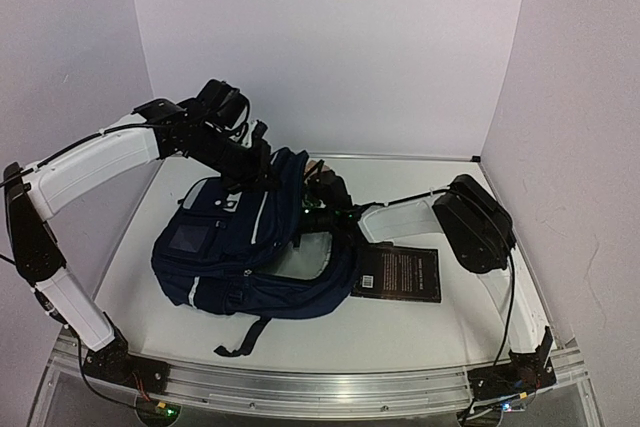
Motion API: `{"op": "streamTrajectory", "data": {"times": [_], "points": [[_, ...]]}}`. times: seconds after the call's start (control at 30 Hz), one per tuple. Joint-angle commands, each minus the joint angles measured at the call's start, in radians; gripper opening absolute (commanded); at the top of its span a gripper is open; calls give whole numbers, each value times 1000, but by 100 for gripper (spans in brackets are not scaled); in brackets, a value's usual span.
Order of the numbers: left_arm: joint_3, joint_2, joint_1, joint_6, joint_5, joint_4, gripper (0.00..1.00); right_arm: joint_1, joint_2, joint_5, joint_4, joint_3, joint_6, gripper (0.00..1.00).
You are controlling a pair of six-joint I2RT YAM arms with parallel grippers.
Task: Pack the student bag
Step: Place the book in the student bag.
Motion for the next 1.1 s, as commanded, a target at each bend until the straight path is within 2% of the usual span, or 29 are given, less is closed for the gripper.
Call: {"op": "streamTrajectory", "data": {"times": [0.0,0.07,0.23,0.3,0.43,0.5,0.57,0.73,0.83,0.97,1.07], "points": [[6,-97,-8,-20,42,219,0,-4,-26,73,-26,94,-155,33],[-8,-115,-4,-25,-2,207,0,-4,-72,78,-54,70,-194,47],[-49,-152,22,-53,-96,156,0,-7,-206,107,-156,-22,-279,61],[-75,-165,37,-69,-115,157,0,-6,-259,117,-177,-68,-301,73],[-117,-173,57,-80,-113,160,0,-11,-324,106,-191,-128,-313,80],[-139,-173,64,-84,-105,170,0,-14,-348,100,-195,-157,-314,86],[-156,-175,68,-87,-93,187,0,-18,-366,97,-206,-186,-324,88],[-157,-180,68,-82,-70,199,0,-19,-353,130,-230,-222,-332,83],[-156,-190,68,-84,-59,204,0,-19,-308,151,-236,-200,-346,76],[-162,-202,68,-90,-41,217,0,-19,-233,172,-245,-128,-384,36],[-174,-206,68,-97,-32,223,0,-11,-179,170,-250,-47,-382,23]]}}
